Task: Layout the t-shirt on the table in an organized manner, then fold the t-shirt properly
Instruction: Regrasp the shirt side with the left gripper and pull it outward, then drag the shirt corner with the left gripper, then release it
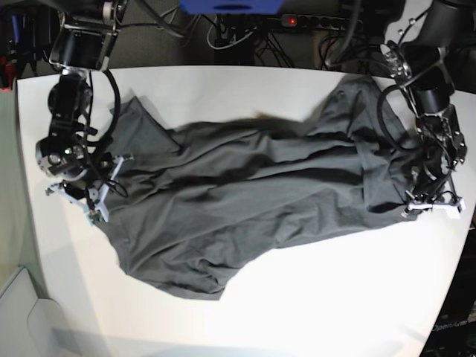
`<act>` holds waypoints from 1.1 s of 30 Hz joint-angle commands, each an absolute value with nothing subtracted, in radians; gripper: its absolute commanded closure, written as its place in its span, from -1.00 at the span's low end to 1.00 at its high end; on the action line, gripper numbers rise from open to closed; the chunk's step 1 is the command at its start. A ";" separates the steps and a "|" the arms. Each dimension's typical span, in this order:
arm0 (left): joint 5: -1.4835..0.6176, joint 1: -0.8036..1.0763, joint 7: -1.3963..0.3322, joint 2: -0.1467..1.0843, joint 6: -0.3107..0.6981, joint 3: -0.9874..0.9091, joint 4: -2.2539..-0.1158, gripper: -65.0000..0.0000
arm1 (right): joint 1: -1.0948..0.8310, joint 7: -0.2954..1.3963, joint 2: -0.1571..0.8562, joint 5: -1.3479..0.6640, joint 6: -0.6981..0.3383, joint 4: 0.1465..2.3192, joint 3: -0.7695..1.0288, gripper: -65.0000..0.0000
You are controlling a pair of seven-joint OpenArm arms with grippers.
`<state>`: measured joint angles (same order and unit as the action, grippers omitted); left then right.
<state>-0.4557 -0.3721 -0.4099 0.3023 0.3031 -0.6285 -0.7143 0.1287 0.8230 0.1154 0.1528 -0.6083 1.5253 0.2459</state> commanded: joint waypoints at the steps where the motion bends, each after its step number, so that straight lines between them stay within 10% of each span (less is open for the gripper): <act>1: -0.473 -0.401 -0.386 0.323 0.315 -0.631 -0.739 1.00 | 0.150 0.808 0.124 0.147 -0.607 1.546 0.248 0.36; 33: -0.467 -0.737 -0.386 0.496 0.314 -0.298 -0.874 0.99 | 0.142 0.800 0.148 0.147 -0.607 1.494 0.254 0.37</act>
<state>-0.4545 -0.6960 -0.4145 0.4820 0.3088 -0.2966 -0.8570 0.1234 0.8185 0.1387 0.1532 -0.6083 1.4796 0.2539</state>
